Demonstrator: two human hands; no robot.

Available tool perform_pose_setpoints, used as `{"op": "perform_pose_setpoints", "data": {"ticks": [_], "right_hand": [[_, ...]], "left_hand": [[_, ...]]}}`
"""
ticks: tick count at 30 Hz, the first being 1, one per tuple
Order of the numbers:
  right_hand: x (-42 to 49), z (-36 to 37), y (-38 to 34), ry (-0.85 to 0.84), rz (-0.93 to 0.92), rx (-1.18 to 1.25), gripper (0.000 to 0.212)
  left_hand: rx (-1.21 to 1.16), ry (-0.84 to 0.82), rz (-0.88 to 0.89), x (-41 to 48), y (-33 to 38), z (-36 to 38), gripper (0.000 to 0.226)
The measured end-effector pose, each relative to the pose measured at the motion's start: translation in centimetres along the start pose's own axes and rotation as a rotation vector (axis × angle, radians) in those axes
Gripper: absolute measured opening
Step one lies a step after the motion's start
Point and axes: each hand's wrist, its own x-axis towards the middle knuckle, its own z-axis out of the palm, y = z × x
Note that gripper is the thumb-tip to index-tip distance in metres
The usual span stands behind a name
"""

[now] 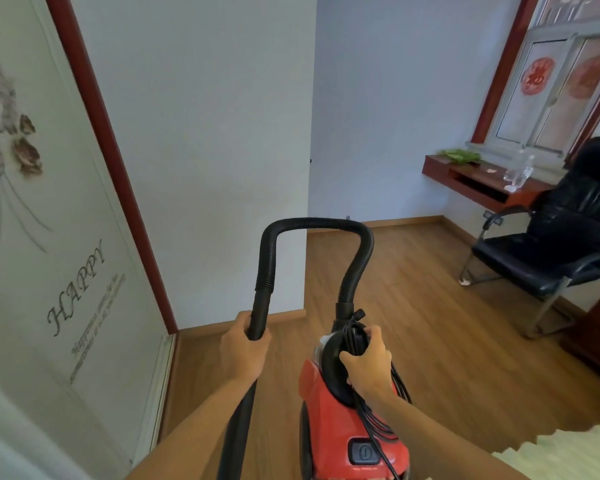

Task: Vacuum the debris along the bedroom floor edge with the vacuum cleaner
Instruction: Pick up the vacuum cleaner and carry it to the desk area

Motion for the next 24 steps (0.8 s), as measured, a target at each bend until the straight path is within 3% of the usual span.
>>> {"op": "perform_pose_setpoints", "data": {"ticks": [17, 24], "right_hand": [[26.4, -3.6, -3.9, 0.173, 0.014, -0.073, 0.042], [34.9, -4.3, -2.8, 0.232, 0.106, -0.091, 0.045]], "left_hand": [[-0.052, -0.127, 0.024, 22.0, 3.7, 19.4, 0.037], [-0.114, -0.236, 0.079, 28.7, 4.8, 28.3, 0.032]]}}
